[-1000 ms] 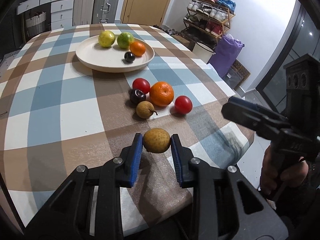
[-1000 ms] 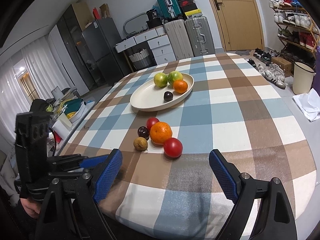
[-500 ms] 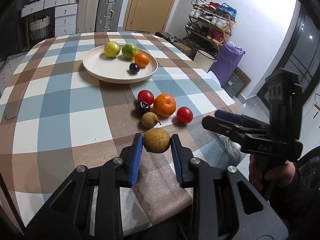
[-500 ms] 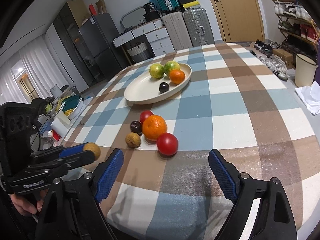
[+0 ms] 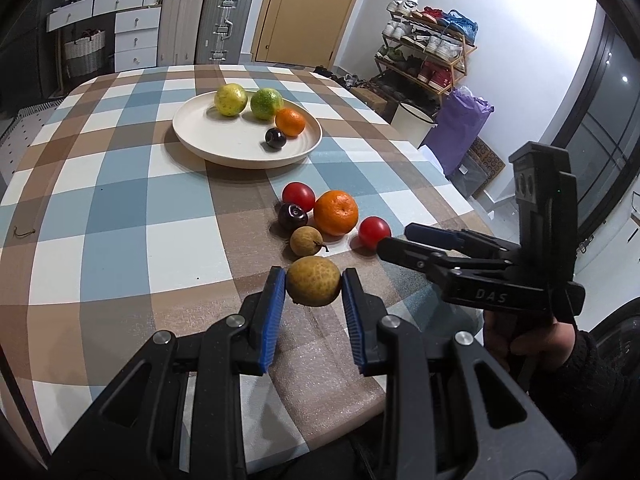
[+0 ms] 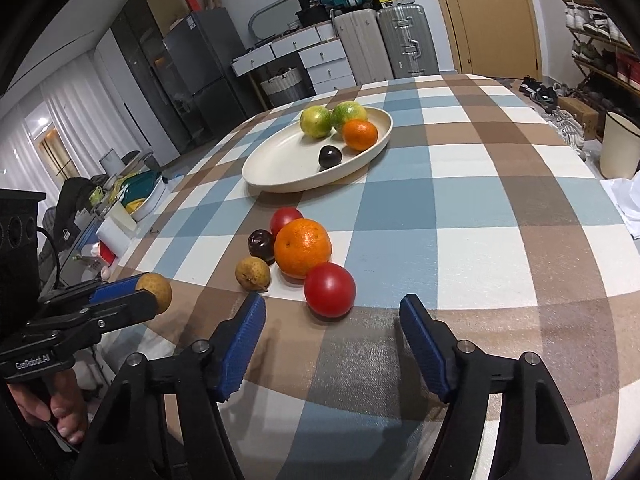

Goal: Organize fruits
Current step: 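Lift the brown kiwi with the left gripper while the right gripper grasps a red tomato, then carry the kiwi and tomato onto the cream plate and open both grippers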

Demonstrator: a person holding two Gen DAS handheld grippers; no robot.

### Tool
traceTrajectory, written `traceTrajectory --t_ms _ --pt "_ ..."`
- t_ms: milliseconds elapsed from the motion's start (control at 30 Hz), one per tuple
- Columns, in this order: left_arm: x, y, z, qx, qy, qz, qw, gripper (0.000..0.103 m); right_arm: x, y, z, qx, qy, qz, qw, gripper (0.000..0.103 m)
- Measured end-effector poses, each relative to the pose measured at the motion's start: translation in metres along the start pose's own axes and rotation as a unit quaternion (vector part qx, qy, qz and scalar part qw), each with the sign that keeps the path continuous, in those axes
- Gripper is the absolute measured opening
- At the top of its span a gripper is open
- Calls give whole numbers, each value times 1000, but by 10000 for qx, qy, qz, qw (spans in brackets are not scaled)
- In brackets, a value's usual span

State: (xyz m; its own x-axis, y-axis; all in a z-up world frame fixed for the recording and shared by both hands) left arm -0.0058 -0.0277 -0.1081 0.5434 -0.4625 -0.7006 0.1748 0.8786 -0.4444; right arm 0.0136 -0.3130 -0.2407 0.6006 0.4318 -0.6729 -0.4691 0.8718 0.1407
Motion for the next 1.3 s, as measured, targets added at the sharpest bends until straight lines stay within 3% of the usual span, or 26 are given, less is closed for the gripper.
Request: traceTrajectory --t_ms 133,300,400,433,867,1300 --pt "0 0 0 -13 -5 6 10000 26 8 2 1 -97 66 -7 9999 66" --pt "0 0 0 -18 0 8 10000 26 15 1 4 -166 179 -104 9996 50" --pt "0 0 1 -27 -8 12 10000 26 20 3 3 -240 252 -118 9993 31" --pt "0 0 0 -21 -8 8 10000 26 20 3 3 -249 238 -125 9993 30" --pt "0 4 9 -125 -89 76 9999 26 4 -4 7 49 -81 -27 10000 29" --pt "7 5 68 -202 -270 126 9994 26 -13 4 49 -257 -482 203 9983 29"
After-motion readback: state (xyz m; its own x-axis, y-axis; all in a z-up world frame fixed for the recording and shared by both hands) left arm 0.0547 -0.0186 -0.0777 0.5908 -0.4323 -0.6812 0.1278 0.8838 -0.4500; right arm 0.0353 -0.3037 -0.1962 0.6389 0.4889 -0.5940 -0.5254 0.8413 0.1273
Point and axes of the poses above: each gripper's, at about its wrist camera, not at the fingertips, and x roughly the way its jaws point, y to its left, z to its top, the point moved 4 cm from there along x, roughly the way its jaws point, and after that the axes turned 15 degrees about -x, right-handed, at the moved point
